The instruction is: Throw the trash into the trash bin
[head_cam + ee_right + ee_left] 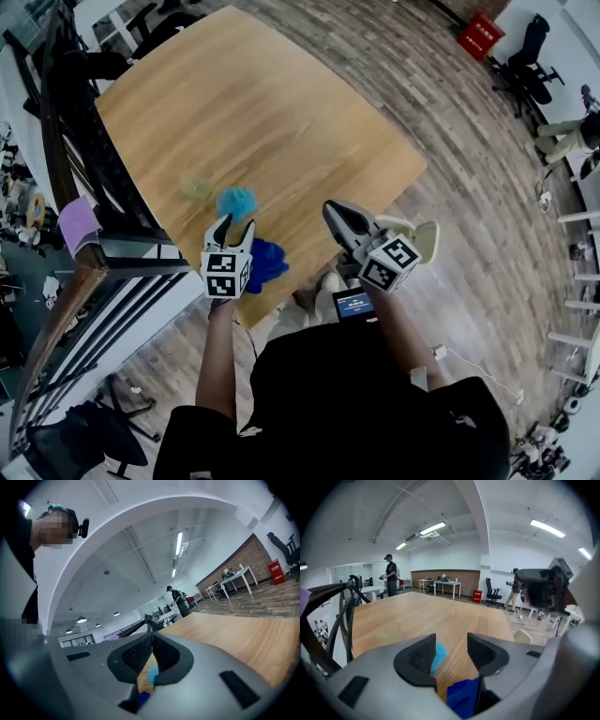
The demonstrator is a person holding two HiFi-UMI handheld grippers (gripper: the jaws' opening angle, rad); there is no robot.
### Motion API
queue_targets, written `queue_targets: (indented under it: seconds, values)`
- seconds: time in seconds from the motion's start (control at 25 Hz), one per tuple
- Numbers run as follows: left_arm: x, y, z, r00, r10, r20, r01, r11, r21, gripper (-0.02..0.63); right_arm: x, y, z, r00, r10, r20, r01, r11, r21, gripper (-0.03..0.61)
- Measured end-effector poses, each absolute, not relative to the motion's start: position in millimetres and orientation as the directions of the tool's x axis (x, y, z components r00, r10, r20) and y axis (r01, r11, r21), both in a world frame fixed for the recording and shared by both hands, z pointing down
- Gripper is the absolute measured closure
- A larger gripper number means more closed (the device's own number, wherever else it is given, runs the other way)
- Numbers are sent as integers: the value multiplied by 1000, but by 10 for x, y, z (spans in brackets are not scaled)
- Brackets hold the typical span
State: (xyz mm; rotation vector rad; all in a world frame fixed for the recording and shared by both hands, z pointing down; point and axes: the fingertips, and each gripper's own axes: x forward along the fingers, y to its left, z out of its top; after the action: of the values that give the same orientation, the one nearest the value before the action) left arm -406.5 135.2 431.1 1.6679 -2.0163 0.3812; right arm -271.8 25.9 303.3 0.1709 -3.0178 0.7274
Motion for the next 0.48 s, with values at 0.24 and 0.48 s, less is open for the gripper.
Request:
queue_targets:
  seconds: [0.24,0.48]
  values:
    - [-4387,1090,5207,-158,-686,710,-980,195,-30,400,-2721,28,3276,-988,-123,97,-154,869,-470,580]
    - [-4552,993,5755,-163,-541,825,-985,132,-109,403,-2686,48,3341,-986,-123,115,-164,864,-477,580]
